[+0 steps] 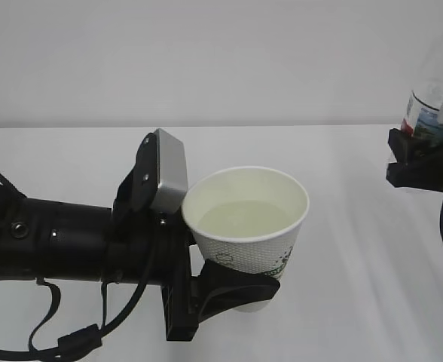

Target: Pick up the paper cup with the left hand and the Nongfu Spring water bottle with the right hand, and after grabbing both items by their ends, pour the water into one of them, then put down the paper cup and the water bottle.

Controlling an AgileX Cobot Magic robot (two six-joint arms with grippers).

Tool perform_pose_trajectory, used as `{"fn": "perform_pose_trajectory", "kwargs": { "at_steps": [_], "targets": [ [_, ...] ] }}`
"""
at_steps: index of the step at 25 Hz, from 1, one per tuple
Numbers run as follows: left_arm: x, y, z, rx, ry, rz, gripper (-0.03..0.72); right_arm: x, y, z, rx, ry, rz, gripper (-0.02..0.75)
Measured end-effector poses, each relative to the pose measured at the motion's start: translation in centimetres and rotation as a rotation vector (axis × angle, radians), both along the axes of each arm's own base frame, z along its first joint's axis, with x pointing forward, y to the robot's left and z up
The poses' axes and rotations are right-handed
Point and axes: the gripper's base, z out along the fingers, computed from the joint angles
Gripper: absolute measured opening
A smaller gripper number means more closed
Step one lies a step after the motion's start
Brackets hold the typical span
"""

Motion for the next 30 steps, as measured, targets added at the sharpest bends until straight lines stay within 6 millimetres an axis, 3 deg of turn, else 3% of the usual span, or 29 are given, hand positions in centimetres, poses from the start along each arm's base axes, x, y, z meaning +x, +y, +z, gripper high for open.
{"fn": "perform_pose_trajectory", "kwargs": {
  "at_steps": [6, 17, 30],
  "targets": [
    [0.2, 0.0, 0.1, -0.014, 0.011, 0.026, 0.516, 1.2, -0.1, -1.8, 0.004, 0.031, -0.027, 0.476],
    [0.2, 0.0, 0.1, -0.016, 0.013, 0.030, 0.516, 4.7, 0.4, -3.0, 0.006, 0.014, -0.030, 0.476],
    [0.2, 0.0, 0.1, -0.015, 0.013, 0.031, 0.516, 8.7, 0.9, -5.9, 0.004, 0.024, -0.031, 0.476]
  ]
}}
